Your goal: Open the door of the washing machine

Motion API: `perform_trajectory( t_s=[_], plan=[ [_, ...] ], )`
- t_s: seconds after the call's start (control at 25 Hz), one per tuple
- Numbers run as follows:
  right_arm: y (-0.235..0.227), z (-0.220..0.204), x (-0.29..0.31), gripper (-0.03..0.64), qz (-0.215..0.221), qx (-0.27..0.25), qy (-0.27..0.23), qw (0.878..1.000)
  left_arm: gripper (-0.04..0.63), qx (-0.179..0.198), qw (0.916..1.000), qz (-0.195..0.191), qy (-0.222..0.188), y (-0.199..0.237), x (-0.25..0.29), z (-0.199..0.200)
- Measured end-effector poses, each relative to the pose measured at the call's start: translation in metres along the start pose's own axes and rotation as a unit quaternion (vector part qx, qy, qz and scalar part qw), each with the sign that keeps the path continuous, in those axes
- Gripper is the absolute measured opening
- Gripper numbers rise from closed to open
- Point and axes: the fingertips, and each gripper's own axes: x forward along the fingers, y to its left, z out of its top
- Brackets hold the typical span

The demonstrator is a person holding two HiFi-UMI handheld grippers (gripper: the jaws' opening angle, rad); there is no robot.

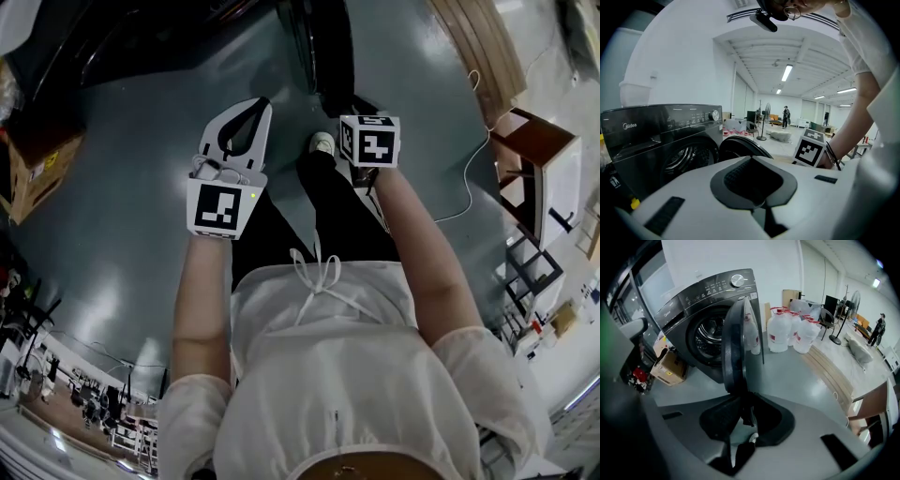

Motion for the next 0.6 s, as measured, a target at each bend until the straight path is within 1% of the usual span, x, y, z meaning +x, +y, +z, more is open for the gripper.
perform_trajectory(
  t_s=[0.24,0.32,0.48,0.6],
  plan=[
    [-0.059,0.006,-0.01,0.075,-0.019,-0.003,-0.011,1.0,0.021,-0.005,0.9999,-0.009,0.002,-0.035,0.031,0.007],
    [-0.078,0.009,-0.013,0.075,-0.025,-0.004,-0.014,1.0,0.021,0.002,0.9999,-0.016,-0.002,-0.044,0.044,0.011],
    [-0.111,0.017,-0.019,0.078,-0.03,-0.009,-0.011,0.999,0.021,0.022,0.9991,-0.023,-0.028,-0.058,0.067,0.031],
    [-0.133,0.022,-0.021,0.08,-0.032,-0.009,-0.009,0.999,0.021,0.023,0.9991,-0.031,-0.017,-0.068,0.083,0.038]
  ],
)
